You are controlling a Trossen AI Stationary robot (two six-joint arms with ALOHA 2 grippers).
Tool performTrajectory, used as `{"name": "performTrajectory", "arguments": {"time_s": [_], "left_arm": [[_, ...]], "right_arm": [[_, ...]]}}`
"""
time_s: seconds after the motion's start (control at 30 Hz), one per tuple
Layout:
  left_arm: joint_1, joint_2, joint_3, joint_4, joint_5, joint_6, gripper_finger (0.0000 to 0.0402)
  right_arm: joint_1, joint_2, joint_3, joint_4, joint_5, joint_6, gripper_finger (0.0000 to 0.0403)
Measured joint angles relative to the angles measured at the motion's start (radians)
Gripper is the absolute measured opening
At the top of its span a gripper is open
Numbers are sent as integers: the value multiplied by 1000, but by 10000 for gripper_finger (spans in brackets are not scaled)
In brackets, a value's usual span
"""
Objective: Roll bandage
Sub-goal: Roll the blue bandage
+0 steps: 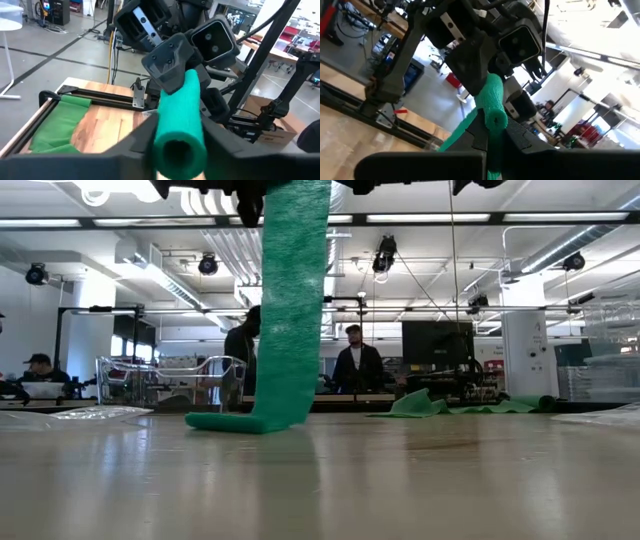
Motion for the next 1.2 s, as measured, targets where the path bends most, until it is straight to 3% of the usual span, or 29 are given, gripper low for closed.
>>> {"name": "performTrajectory", "arguments": {"time_s": [0.1, 0.17, 0.4, 0.6, 0.77, 0.93, 1.2], "left_arm": [[0, 0, 0, 11, 0, 25, 28], [0, 0, 0, 19, 0, 34, 11], [0, 0, 0, 29, -6, 148, 11], [1, 0, 0, 33, -10, 286, 9], [0, 0, 0, 28, -9, 381, 5], [0, 0, -1, 21, -7, 470, 6], [0, 0, -2, 24, -8, 523, 6]], "right_arm": [[0, 0, 0, -3, -1, 46, 17], [0, 0, 0, -3, -1, 100, 28], [0, -6, 0, -6, -5, 431, 108], [-4, -7, 0, 7, -7, 605, 199], [-19, -4, 0, 15, -6, 712, 246], [-26, -2, 0, 18, 27, 794, 246], [-30, -2, 0, 19, 45, 842, 174]]}}
